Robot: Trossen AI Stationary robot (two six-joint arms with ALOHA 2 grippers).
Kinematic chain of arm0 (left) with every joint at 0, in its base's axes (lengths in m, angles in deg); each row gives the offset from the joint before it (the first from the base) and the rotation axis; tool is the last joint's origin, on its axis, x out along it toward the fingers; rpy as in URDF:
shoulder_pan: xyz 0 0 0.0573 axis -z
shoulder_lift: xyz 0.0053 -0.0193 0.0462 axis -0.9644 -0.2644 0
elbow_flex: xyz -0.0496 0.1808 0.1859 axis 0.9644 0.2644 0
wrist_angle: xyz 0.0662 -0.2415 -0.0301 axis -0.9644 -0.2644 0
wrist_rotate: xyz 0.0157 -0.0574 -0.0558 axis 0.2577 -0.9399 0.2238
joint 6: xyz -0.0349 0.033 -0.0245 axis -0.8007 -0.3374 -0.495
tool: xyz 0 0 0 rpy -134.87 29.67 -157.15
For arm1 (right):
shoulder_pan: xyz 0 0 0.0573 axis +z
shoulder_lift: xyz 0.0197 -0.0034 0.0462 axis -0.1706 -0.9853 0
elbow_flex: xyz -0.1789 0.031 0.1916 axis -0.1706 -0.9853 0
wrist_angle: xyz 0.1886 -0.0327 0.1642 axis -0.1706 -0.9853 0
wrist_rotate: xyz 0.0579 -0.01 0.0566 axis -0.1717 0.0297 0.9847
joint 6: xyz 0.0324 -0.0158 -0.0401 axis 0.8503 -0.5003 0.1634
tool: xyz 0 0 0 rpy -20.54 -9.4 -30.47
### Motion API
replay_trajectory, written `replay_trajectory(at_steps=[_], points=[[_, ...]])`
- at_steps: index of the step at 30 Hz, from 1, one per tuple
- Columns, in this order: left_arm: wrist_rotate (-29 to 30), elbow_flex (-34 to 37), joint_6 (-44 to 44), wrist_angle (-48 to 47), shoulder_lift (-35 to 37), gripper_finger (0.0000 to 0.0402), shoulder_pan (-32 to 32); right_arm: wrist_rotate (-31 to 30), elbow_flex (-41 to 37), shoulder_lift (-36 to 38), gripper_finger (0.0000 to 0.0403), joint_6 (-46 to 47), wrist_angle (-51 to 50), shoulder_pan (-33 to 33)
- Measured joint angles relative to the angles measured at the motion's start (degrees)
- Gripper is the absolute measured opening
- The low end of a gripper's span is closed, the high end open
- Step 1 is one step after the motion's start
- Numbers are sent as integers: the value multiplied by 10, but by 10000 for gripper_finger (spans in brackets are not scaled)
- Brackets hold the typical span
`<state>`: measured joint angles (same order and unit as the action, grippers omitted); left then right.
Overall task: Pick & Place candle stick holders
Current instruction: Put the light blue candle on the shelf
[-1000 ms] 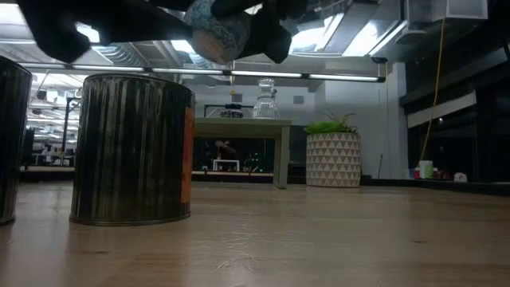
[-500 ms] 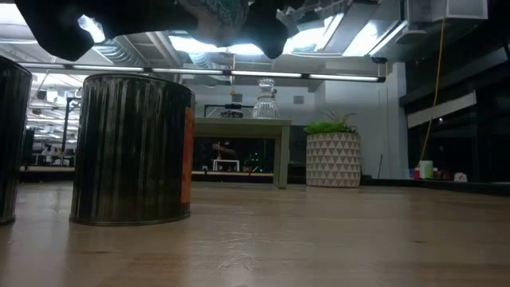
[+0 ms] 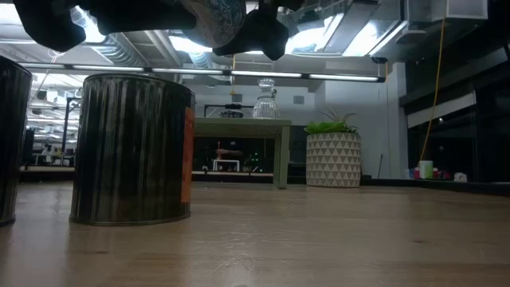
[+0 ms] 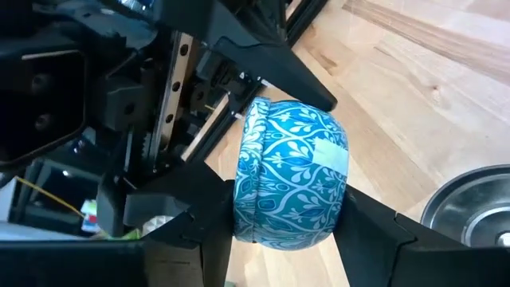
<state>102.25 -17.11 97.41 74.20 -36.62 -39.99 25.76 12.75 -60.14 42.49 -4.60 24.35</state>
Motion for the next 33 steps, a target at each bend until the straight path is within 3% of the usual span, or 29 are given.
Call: replay_trajectory(at_steps=[10,19,33], points=[[86,0,-34,-85,37,173,0,-6,0,0,388,34,-6,2],[224,0,14,-138,80,173,-18,-29,0,0,389,52,-25,8],[227,0,41,-182,82,176,-175,-42,0,0,390,52,-25,24]])
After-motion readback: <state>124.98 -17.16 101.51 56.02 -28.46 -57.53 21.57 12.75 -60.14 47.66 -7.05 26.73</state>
